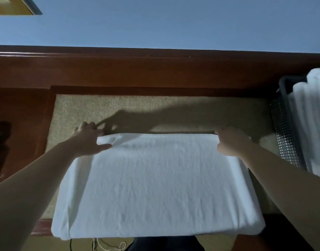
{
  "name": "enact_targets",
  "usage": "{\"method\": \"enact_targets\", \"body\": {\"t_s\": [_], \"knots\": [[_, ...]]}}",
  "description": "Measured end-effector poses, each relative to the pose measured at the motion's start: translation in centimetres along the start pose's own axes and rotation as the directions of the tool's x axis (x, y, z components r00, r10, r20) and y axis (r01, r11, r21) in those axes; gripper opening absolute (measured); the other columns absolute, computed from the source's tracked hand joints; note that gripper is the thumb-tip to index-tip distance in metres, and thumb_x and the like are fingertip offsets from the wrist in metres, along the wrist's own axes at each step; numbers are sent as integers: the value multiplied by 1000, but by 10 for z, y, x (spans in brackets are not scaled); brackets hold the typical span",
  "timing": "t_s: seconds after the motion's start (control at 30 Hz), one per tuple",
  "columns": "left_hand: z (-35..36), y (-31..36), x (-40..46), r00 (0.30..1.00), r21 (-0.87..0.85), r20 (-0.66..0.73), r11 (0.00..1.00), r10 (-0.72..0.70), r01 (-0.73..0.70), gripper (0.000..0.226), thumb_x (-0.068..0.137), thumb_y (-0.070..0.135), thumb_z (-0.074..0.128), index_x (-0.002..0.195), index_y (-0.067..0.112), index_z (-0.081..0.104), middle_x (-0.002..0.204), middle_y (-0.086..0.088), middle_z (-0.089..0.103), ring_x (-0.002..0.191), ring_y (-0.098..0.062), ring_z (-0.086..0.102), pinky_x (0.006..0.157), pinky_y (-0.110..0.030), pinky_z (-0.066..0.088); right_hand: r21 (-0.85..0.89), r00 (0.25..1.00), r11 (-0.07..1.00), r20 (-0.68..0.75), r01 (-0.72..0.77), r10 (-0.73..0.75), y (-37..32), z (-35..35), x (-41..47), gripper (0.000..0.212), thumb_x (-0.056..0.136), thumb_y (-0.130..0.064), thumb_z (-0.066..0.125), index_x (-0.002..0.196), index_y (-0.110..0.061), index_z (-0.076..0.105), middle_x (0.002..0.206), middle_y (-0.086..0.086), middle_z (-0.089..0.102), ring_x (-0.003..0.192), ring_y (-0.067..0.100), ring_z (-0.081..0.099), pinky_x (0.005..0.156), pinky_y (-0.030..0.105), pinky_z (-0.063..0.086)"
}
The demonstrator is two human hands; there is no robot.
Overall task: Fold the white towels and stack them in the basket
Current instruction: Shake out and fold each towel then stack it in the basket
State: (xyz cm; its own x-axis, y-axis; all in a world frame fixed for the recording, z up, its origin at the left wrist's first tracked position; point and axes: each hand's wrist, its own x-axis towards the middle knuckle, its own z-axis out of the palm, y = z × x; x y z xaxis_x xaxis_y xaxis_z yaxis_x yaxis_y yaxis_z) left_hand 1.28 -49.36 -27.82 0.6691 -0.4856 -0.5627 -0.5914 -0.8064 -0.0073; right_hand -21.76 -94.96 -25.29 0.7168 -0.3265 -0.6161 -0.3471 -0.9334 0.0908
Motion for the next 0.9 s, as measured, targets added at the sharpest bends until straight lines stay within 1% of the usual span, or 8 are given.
{"method": "enact_targets", "body": {"t_s": [0.07,0.2,0.37,0.5,0.6,0.73,0.83,0.9], "knots": [[-4,25,2,999,-2,14,999,40,-40,69,85,84,52,125,30,68,121,0,57,115,-24,46,102,-47,46,16,997,998,-44,68,-67,-14,0,2,44,89,-24,58,133,-22,53,122,0,61,107,21,60,93,40,48],[-7,73,7,992,-198,-37,973,118,-123,58,95,71,52,130,24,56,87,12,63,78,-10,62,84,-37,55,126,978,972,-91,200,-189,-41,6,11,31,104,-43,46,128,-24,48,117,-3,57,103,17,55,98,44,47],[-2,61,11,997,-73,22,995,68,-66,59,95,79,41,122,29,58,79,13,62,72,-8,63,73,-34,59,114,982,975,-37,188,-185,-38,13,14,34,110,-40,29,129,-19,48,120,4,61,101,23,57,92,44,44],[-1,17,4,995,43,101,999,0,-4,69,88,88,37,122,33,64,74,16,60,66,-1,58,65,-23,49,1,980,981,-48,192,-192,-4,14,10,57,101,-69,22,88,-26,56,76,-7,60,67,10,61,67,33,51],[-4,-11,1,996,-5,87,1000,-25,26,74,82,92,31,119,35,61,81,16,63,72,-2,61,66,-24,49,-27,989,989,-8,145,-146,19,13,15,61,97,-77,25,85,-26,54,75,-5,60,66,9,60,68,32,53],[-19,-26,17,1000,-9,-7,1000,-9,9,66,87,88,29,118,38,58,96,13,69,85,-11,65,72,-32,48,-119,976,973,-67,198,-207,30,-13,43,72,88,-86,16,78,-24,51,67,-5,58,58,10,59,62,33,51],[-46,-34,45,991,-11,-119,998,-57,56,67,82,90,30,89,28,53,75,7,65,69,-12,62,64,-32,48,-102,973,980,-142,169,-182,33,-49,74,61,91,-85,20,77,-31,43,70,-8,57,61,7,56,64,32,51],[-64,-44,67,972,-15,-206,993,-116,115,66,82,91,33,82,26,48,69,3,61,64,-16,60,60,-33,50,-145,948,977,-256,155,-189,36,-73,99,64,94,-85,20,83,-28,46,72,-9,58,64,11,58,65,35,53]]}}
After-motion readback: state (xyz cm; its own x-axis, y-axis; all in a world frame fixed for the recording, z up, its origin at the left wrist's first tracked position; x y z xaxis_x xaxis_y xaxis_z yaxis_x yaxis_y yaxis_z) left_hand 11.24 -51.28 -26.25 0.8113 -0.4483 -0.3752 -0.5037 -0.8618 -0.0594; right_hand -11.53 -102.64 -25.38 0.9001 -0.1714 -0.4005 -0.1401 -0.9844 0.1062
